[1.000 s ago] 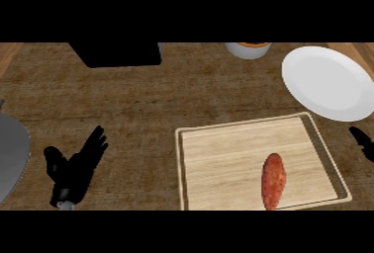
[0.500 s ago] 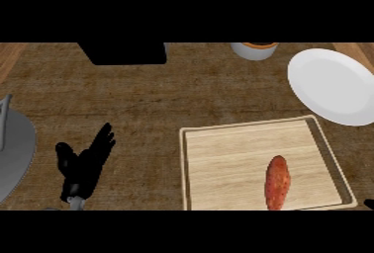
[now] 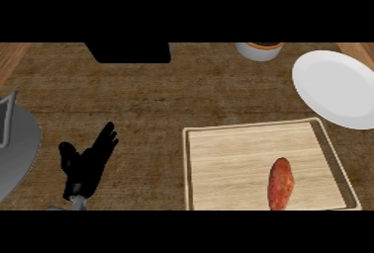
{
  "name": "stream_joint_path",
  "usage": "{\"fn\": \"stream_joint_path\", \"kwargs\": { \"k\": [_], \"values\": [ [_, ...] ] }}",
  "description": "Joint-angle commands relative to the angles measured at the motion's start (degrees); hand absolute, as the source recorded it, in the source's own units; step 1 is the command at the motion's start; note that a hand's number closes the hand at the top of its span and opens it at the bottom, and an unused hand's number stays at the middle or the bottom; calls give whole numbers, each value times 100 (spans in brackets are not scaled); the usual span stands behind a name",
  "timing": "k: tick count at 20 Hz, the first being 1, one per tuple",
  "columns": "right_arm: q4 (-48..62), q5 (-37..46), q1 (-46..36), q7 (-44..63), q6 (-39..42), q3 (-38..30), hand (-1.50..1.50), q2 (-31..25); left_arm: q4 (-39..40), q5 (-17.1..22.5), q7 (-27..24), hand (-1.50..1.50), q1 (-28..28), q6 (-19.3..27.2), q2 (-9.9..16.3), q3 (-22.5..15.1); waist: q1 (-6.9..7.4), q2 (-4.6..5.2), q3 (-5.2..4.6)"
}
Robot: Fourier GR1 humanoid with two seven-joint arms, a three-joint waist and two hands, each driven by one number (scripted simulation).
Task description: Pick the sweet potato from the tray and place it in the plate
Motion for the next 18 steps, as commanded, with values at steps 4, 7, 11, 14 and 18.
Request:
{"fn": "stream_joint_path", "kwargs": {
  "k": [4,7,11,14,18],
  "values": [
    [-454,1581,-837,1744,57,1689,-150,546,509,-110,31,0,-403,-104,-212,147,29,23,-5],
    [-23,2096,-1231,2004,242,1998,-150,847,130,-141,23,0,99,-161,-207,68,46,10,-1],
    [339,1830,-1176,1748,586,1937,-150,1143,796,-163,105,0,-603,-290,-368,396,-31,12,1],
    [602,2118,-1382,1954,682,2306,-150,1542,335,-347,125,0,-87,-227,-346,250,4,7,3],
    [641,2690,-1897,2585,823,2882,-150,2173,88,-329,229,0,129,-396,-178,428,21,4,1]
  ]
}}
